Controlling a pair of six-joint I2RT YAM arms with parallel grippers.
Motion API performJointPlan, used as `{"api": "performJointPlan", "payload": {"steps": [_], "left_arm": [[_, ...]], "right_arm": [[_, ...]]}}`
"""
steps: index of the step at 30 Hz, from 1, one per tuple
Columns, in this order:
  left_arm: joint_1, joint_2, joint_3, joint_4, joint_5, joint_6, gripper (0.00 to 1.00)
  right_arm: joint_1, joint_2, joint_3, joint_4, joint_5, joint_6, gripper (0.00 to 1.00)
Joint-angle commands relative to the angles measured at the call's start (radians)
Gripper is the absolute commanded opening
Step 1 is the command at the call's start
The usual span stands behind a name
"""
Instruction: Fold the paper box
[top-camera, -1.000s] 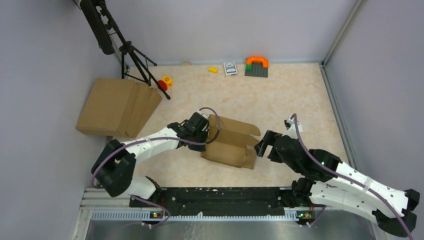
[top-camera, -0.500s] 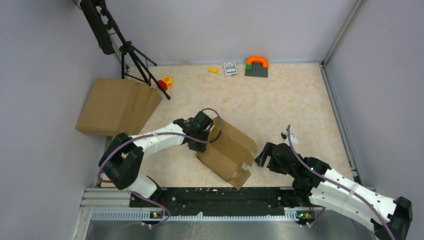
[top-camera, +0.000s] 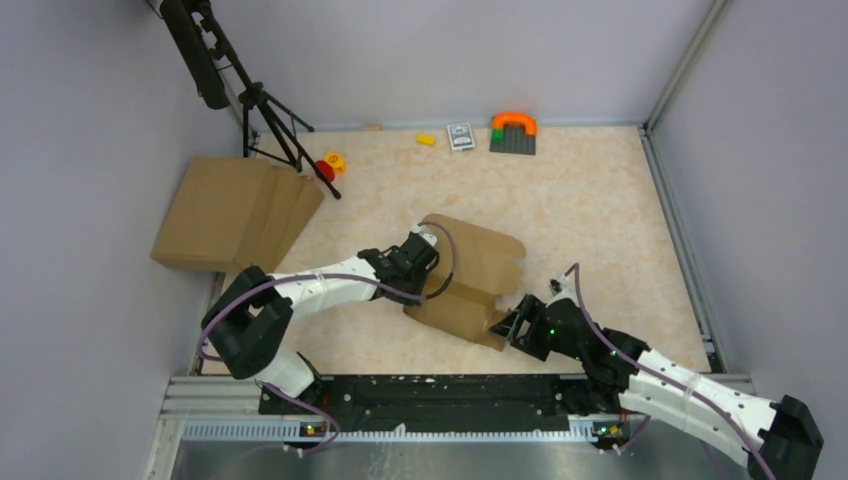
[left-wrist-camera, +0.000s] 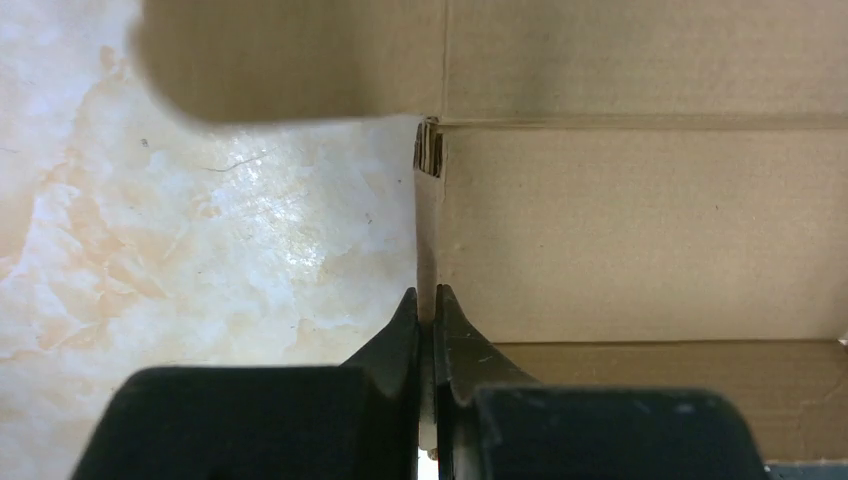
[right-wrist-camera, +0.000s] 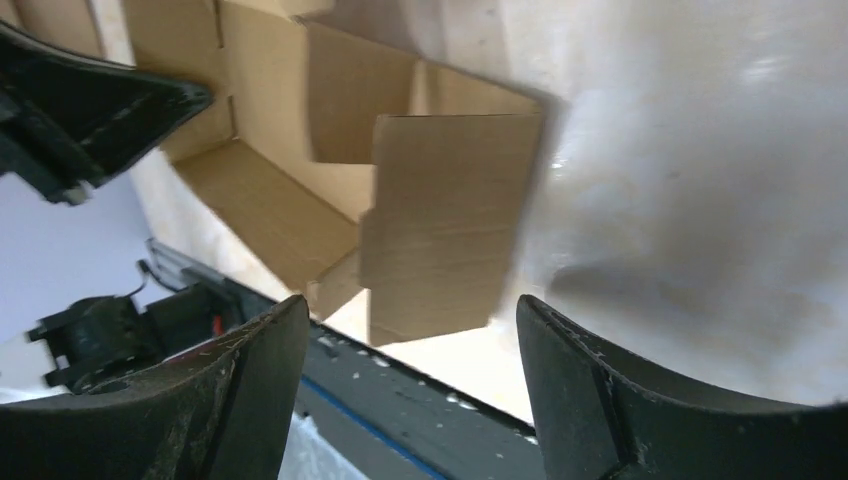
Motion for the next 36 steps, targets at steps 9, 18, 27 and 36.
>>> {"api": "performJointPlan", "payload": {"steps": [9, 18, 27, 36], "left_arm": [[-0.097, 0.062, 0.029, -0.055, -0.233, -0.023, 0.0], [-0.138, 0.252, 0.186, -0.26, -0.33, -0.033, 0.0], [-0.138, 0.231, 0.218, -0.253, -0.248, -0.014, 0.3], [-0.1, 0.191, 0.26, -0.233, -0.202, 0.021, 0.37]], "right_arm": [[-0.029, 0.109, 0.155, -0.016, 0.064, -0.052, 0.8], [-0.038, 0.111, 0.182, -0.116, 0.097, -0.107, 0.81], [-0.063, 0.119, 0.182, -0.14, 0.106, -0.137, 0.88], [-0.077, 0.136, 0.18, -0.11, 0.069, -0.16, 0.87]]}}
